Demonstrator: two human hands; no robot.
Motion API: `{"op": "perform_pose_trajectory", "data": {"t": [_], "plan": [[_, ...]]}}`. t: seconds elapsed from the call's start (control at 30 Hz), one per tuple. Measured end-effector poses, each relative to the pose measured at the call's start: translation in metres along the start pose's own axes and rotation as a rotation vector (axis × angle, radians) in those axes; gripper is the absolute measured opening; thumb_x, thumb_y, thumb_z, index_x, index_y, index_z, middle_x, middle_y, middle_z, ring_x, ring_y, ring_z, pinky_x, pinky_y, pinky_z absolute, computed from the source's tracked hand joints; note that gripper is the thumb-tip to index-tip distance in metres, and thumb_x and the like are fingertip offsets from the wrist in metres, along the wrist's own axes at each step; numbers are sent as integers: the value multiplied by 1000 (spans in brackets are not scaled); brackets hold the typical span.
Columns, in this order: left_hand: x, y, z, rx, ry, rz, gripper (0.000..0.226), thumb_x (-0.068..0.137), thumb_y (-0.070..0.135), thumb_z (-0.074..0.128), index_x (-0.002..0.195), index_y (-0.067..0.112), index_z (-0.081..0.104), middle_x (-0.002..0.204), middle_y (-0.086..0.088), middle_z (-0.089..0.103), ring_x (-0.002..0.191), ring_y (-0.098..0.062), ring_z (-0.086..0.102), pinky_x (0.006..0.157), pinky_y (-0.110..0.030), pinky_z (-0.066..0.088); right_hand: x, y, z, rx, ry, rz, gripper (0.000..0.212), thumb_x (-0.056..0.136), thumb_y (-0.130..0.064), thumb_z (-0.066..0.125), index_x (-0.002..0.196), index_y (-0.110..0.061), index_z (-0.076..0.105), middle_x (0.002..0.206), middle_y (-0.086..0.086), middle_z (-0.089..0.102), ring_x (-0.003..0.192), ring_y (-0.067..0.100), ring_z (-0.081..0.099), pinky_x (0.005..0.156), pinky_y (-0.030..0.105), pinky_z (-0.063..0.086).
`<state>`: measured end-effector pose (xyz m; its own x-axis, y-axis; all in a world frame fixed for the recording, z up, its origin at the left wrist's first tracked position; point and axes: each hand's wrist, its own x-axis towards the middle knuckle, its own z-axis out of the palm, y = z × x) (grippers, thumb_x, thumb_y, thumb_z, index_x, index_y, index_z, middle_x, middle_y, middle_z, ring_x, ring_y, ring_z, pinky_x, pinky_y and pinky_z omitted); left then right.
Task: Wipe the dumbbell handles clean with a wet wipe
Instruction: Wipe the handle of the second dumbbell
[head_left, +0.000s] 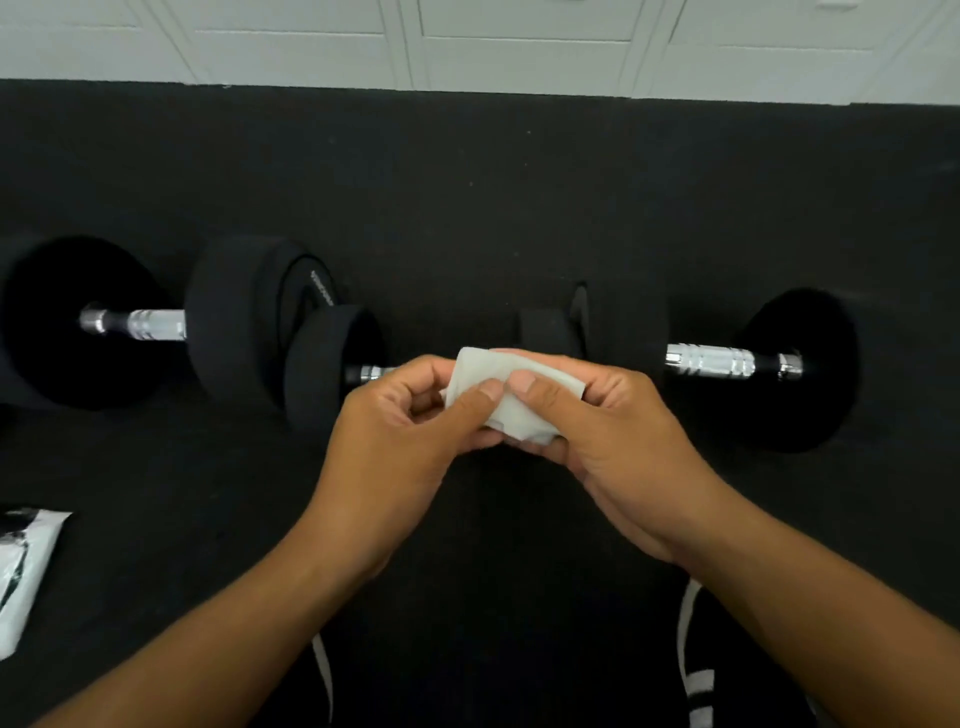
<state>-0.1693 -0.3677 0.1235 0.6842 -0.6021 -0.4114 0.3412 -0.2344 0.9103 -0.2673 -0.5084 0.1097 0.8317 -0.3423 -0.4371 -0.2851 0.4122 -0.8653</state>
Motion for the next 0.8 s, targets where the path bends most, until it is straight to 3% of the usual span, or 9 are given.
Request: {"op": "perform_pose_trajectory", "data": {"t": [0.13,0.27,0.43,0.63,0.8], "plan": [[3,-2,-25,3,60,27,21,87,20,70,105,11,75,94,-9,78,88,-20,76,77,-28,62,11,-5,13,109,-83,75,29,101,-13,56,127,-12,70,122,6,74,116,22,71,95,38,60],[0,-5,-42,-177,93,-28,27,79,21,72,103,10,74,86,-10,77,79,-15,74,73,-24,60,16,-5,25,197,-89,107,27,101,-11,57,125,-7,69,121,10,75,114,24,72,90,37,62],[-8,-19,-56,-292,123,-69,25,78,18,72,102,8,73,84,-11,76,77,-15,74,72,-25,60,17,3,39,220,-86,154,28,100,-11,57,125,-8,69,121,8,75,114,23,72,94,38,60],[-22,-32,-68,-231,72,-75,38,81,21,72,117,10,66,104,-10,75,95,-23,75,84,-35,62,12,23,53,-2,-108,73,28,100,-11,56,121,-18,73,121,2,75,118,20,69,99,37,58],[-28,-42,-75,-88,117,-12,20,92,12,67,111,6,65,103,-12,75,95,-24,76,80,-36,64,5,40,68,-113,-129,46,30,101,-11,55,123,-21,73,120,2,75,118,19,69,104,44,53]]}}
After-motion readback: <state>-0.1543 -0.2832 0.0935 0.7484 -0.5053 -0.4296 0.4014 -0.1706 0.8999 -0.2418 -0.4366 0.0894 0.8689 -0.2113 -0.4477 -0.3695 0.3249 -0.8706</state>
